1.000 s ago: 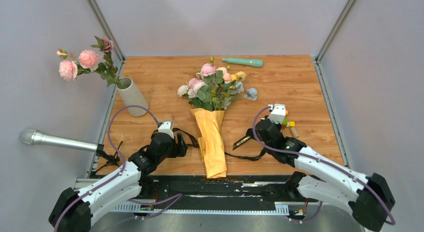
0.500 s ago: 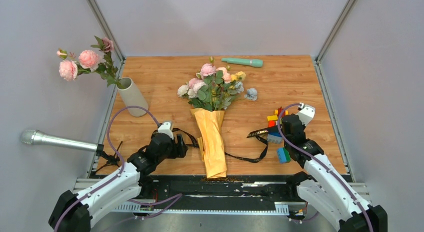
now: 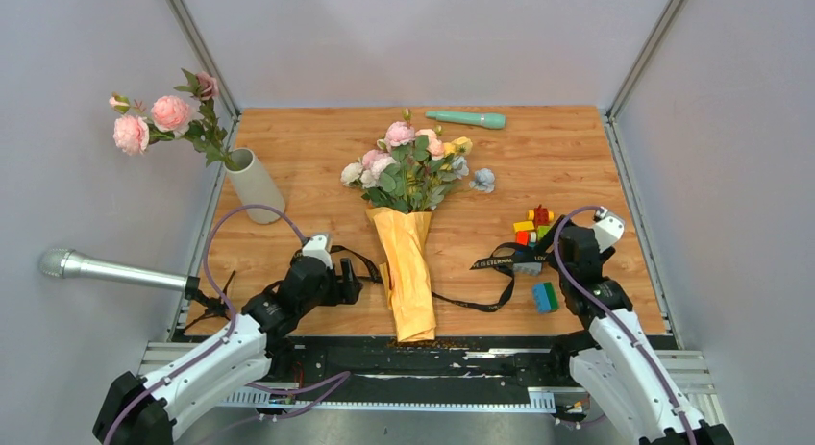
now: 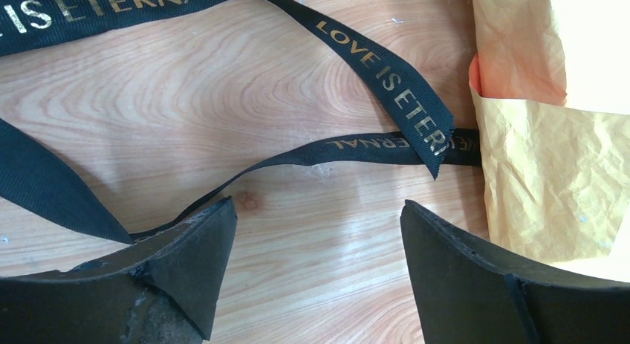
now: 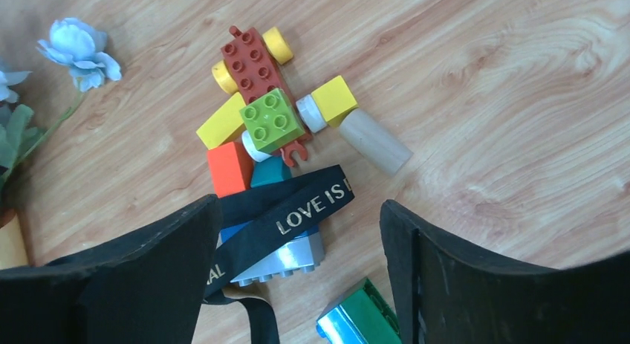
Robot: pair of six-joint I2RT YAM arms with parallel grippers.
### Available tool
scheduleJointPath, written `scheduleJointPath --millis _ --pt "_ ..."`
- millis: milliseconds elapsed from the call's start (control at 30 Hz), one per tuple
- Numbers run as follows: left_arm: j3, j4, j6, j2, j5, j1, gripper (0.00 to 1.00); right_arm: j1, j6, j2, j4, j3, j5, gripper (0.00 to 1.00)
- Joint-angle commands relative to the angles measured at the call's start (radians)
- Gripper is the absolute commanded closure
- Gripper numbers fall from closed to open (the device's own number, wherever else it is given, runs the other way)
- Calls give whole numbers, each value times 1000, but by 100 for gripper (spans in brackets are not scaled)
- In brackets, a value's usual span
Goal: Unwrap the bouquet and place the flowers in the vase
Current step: Untie the ribbon from the wrapping paper.
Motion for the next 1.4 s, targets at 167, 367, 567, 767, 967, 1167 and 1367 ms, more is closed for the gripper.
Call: scheduleJointPath --millis 167,367,567,767,967,1167,1367 --pt "75 -81 7 -34 21 5 0 -7 -49 -115 -6 23 -170 1" --pt "174 -204 40 -45 9 4 0 -6 -119 -95 -7 73 -402 1" --pt "230 -185 4 -35 100 -23 0 3 -117 7 87 47 -721 6" --pt "226 -58 -98 -2 136 -131 0 107 -96 53 145 12 -729 4" --pt "209 105 -139 114 143 -205 2 265 -42 57 178 -17 -596 8" --pt "217 168 -127 220 175 -216 9 387 3 92 239 -27 -561 11" --pt "208 152 -106 225 123 -216 16 483 48 183 350 -53 -575 10"
